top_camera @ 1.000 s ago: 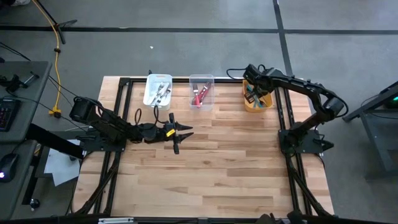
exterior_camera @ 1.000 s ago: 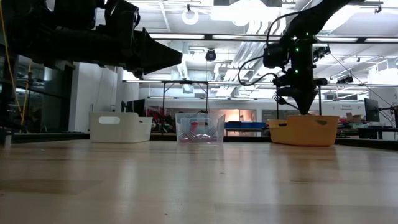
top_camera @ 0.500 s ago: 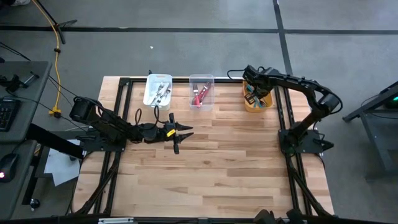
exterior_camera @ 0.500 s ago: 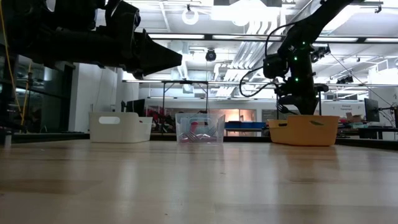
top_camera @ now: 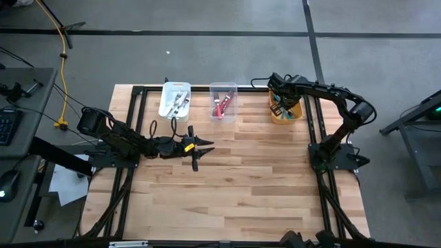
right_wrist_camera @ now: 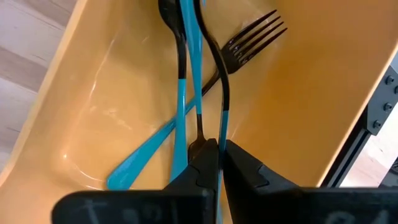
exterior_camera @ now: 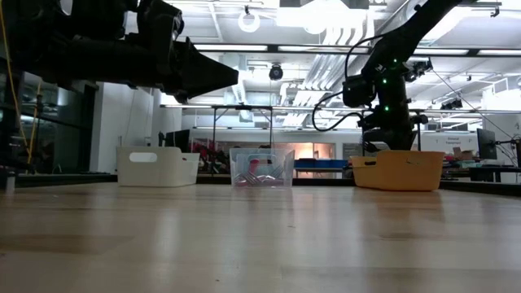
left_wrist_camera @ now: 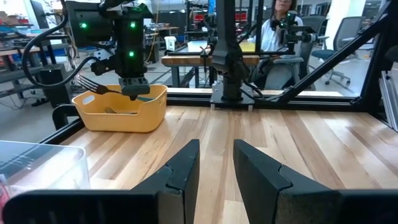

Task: Sort silverware by color (type)
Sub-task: Put the blue fork into the yellow bin, then return to Home Position

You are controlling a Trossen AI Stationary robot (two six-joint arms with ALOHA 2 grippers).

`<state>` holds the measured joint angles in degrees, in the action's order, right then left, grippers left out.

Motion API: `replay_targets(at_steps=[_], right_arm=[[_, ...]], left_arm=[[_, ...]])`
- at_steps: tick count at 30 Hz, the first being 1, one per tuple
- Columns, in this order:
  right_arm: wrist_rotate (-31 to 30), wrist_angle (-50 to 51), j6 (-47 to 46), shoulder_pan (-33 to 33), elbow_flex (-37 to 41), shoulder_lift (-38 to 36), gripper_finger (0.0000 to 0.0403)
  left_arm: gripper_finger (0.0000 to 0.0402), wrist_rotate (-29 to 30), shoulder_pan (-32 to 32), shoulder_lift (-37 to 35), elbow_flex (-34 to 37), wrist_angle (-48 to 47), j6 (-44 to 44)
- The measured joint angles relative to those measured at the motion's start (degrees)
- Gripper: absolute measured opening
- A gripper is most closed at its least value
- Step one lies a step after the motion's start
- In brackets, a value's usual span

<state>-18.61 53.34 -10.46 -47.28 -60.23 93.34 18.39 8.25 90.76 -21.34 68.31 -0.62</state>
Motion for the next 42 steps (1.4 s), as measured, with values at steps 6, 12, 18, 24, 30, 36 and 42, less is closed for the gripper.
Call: replay_targets(at_steps=[6, 12, 18, 24, 30, 36, 42], right_arm=[[-0.5, 0.0, -1.1, 0.0, 0.0, 0.0, 0.0008], [-2.9, 0.6, -2.8, 0.0, 0.0, 0.0, 0.0045], [-3.0, 0.7, -2.1, 0.0, 0.0, 0.0, 0.0106], [-2.8, 0.8, -0.9, 0.6, 0.0, -1.1, 0.0102], [-3.3, -1.5, 1.9, 3.6, 0.0, -7.3, 0.0023], [-4.0, -14.9, 5.7, 8.5, 3.8, -16.4, 0.0012], [0.5, -36.7, 10.5, 12.9, 15.5, -25.4, 0.0003]], left_arm=[[0.0089, 0.0, 0.0, 0.0, 0.0, 0.0, 0.0], [0.0089, -0.1, 0.0, 0.0, 0.0, 0.0, 0.0], [0.0089, -0.3, 0.0, 0.0, 0.0, -0.6, 0.0], [0.0089, -0.3, -0.1, 0.0, 0.0, -1.6, 0.0], [0.0089, -1.6, -0.2, 0.0, 0.0, -1.7, -0.7], [0.0075, -4.6, -1.5, 0.0, 0.0, -2.6, -0.4], [0.0034, -11.9, -5.3, 0.0, 0.0, -5.2, 2.0]])
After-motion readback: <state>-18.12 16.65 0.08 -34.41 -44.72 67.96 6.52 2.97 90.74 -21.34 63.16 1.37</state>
